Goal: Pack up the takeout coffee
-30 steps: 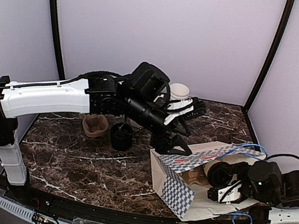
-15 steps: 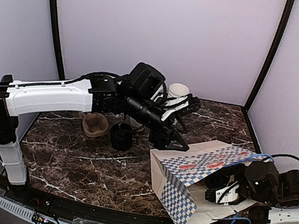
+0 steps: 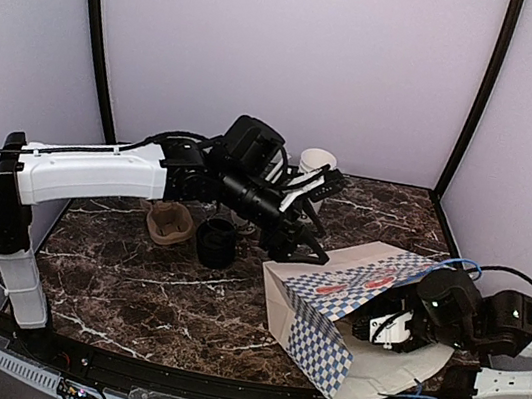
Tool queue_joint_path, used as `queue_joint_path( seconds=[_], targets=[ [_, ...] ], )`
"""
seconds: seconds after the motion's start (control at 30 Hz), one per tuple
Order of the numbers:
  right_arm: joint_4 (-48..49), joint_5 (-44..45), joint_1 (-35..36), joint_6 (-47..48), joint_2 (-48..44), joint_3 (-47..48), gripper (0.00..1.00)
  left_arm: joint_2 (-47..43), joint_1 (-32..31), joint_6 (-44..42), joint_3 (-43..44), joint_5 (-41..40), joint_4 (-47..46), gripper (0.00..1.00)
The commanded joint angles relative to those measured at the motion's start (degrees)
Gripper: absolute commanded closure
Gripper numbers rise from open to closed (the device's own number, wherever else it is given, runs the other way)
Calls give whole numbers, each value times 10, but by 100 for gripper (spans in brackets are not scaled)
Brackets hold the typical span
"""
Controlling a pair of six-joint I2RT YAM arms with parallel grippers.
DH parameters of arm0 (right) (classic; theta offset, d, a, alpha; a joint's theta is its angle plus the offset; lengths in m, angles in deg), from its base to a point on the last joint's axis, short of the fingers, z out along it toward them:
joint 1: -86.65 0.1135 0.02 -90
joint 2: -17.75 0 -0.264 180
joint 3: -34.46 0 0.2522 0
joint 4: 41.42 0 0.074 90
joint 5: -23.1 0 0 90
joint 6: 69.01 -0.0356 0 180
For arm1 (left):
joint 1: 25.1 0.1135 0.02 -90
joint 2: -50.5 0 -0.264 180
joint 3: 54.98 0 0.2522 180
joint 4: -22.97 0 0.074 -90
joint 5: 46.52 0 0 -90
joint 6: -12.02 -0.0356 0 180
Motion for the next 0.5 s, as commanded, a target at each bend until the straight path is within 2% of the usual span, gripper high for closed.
queue_joint_path(
  seconds=[0.0, 0.47],
  targets=[
    [35, -47, -48, -11, 31, 32, 44, -32, 9, 18, -22, 20, -25, 29],
    [65, -161, -198, -10, 205, 138, 45, -81, 40, 64, -100, 35, -82, 29]
  ],
)
